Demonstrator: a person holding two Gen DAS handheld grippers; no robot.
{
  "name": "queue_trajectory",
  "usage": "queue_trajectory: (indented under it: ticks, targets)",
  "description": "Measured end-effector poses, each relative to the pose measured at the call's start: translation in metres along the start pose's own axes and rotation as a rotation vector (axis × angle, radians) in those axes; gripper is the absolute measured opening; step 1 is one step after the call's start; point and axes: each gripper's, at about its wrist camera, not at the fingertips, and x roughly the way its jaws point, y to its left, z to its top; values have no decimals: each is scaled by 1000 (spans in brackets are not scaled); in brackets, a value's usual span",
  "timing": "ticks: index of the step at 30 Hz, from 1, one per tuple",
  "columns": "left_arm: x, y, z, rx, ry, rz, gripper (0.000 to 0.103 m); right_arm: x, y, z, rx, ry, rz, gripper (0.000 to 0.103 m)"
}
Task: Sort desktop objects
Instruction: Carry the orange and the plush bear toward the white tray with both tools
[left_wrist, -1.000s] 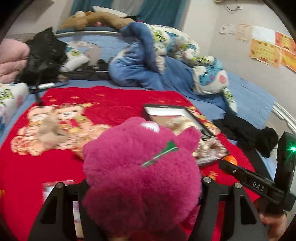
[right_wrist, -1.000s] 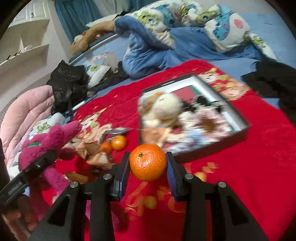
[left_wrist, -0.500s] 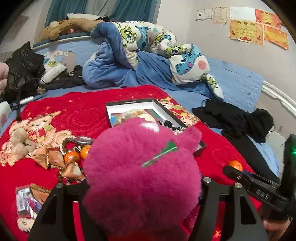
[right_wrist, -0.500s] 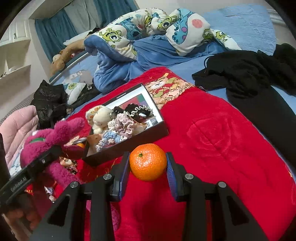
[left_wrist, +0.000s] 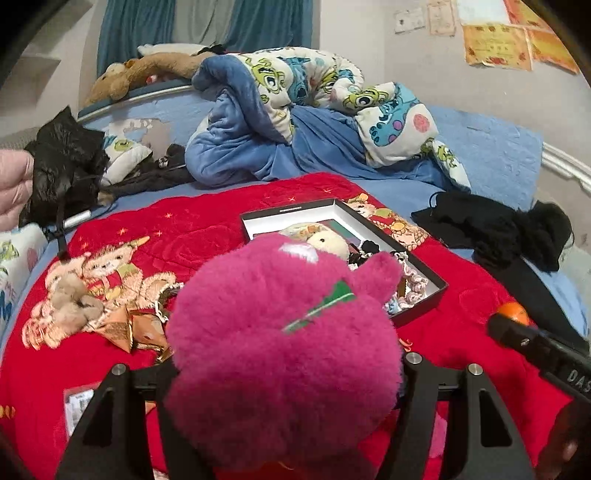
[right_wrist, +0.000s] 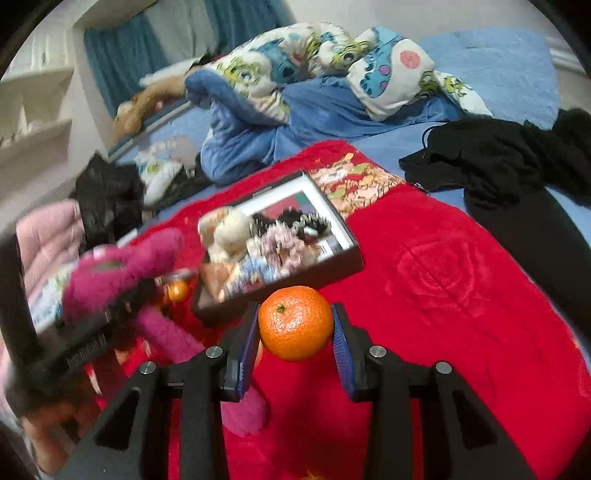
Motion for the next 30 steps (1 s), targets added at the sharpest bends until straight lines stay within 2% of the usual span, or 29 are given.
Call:
queue_trajectory:
  ticks: [2, 5, 7, 9, 15, 22, 25, 27, 30]
  targets:
    - [1, -3, -1, 21, -1, 0, 67, 6, 0, 2, 20, 2, 17, 36]
    - [0, -9, 0, 45, -8, 28, 67, 11, 7, 3, -43, 0, -5, 36]
    - [-1, -11, 2, 42, -4, 24, 67, 16, 2, 6, -5, 3, 11, 36]
    - [-5, -16, 7, 62, -29, 51, 67, 22, 1, 9, -5, 8, 8, 36]
    - [6, -27, 35, 55, -43, 22, 67, 38, -5, 29, -19, 17, -7, 36]
    - [39, -42, 86, 60, -90, 20, 67, 69, -16, 61, 22, 15, 38, 36]
    - [60, -52, 107, 97, -106, 11, 67, 93, -19, 66, 29, 37, 47, 36]
    - [77, -56, 111, 128, -105, 14, 67, 109, -22, 70, 28, 62, 33, 36]
    - [105, -52, 107, 119, -83, 13, 67, 132, -25, 80, -4, 100, 28, 36]
